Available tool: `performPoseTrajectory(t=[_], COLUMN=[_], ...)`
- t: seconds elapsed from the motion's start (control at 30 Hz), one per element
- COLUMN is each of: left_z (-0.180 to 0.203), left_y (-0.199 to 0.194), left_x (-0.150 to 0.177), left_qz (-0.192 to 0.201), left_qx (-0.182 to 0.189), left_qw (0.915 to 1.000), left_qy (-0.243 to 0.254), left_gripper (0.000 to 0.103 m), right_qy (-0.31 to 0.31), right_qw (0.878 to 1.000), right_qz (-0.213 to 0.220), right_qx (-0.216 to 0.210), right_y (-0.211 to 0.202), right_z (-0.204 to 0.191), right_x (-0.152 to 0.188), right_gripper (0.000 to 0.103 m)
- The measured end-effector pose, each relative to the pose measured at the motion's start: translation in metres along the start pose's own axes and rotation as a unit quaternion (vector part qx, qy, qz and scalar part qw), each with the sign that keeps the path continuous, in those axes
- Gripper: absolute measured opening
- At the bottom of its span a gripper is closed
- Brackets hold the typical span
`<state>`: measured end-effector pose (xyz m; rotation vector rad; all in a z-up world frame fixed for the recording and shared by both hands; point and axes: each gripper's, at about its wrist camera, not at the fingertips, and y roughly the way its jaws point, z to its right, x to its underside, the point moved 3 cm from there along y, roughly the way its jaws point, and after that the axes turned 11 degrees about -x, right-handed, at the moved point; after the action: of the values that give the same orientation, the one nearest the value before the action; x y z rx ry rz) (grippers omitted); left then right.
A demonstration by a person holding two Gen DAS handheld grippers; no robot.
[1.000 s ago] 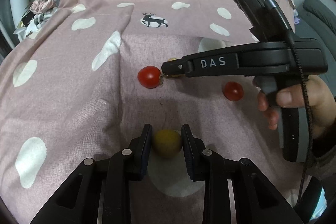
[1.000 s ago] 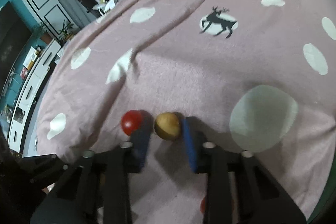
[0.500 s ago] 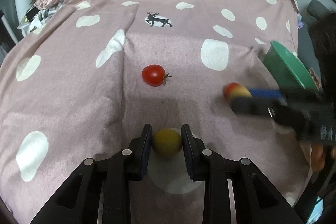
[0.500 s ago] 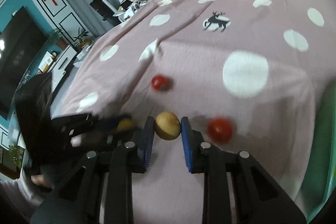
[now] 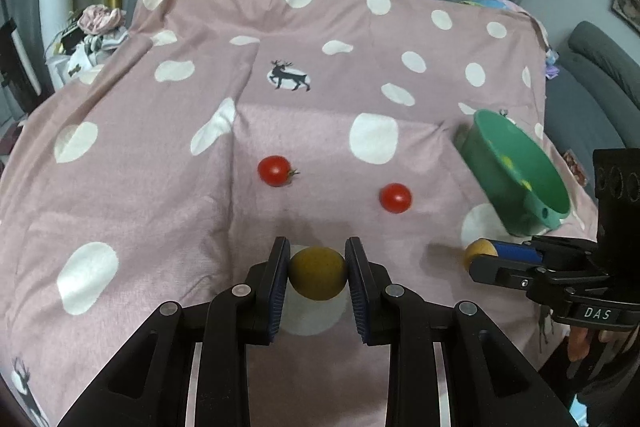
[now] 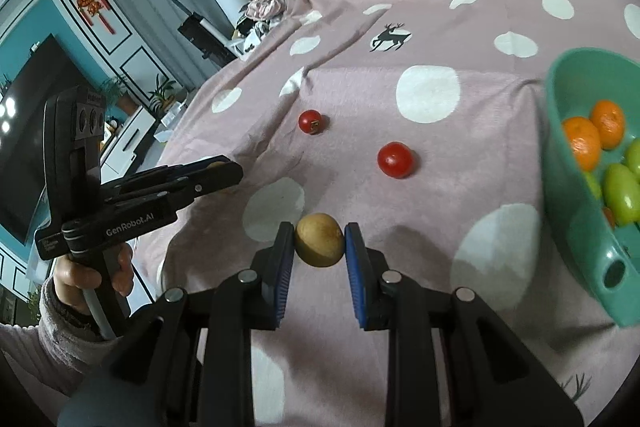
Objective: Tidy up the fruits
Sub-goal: 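Lift both tan fruits and carry them over the green bowl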
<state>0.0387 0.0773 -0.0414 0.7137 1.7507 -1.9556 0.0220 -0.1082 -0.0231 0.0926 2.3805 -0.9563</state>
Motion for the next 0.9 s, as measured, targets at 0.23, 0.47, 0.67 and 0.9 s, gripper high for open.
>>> performPoseTrajectory(t=[0.23,0.47,0.67,0.9], left_z=[0.022,0.045,0.066,0.086], left_y=[-0.013,-0.021,-0.025,-0.029], left_x=[-0.007,-0.013,-0.017,-0.026], left_qz=[0.013,0.021,0.027,0.033], left_qx=[0.001,0.001,0.005,0.008], left_qw=[0.9997,0.9988,0.9978,0.9963], left_qy=[0.022,0.045,0.061,0.078], left_gripper=[0.029,0.029,0.029,0.029], right_qy=[-0.003,-0.002,-0.002,0.003], right_qw=[1.000,0.999,0.997,0.995], right_qz=[0.026,0.052,0.077,0.100], right_qx=[-0.006,-0.007,-0.004,0.002], right_y=[-0.020,-0.041,-0.062,-0.082], right_z=[-0.002,0.000,0.003,0.010], right_x=[0.002,0.003,0.004,0.006], right_gripper=[0.026,0.026,0.026,0.026])
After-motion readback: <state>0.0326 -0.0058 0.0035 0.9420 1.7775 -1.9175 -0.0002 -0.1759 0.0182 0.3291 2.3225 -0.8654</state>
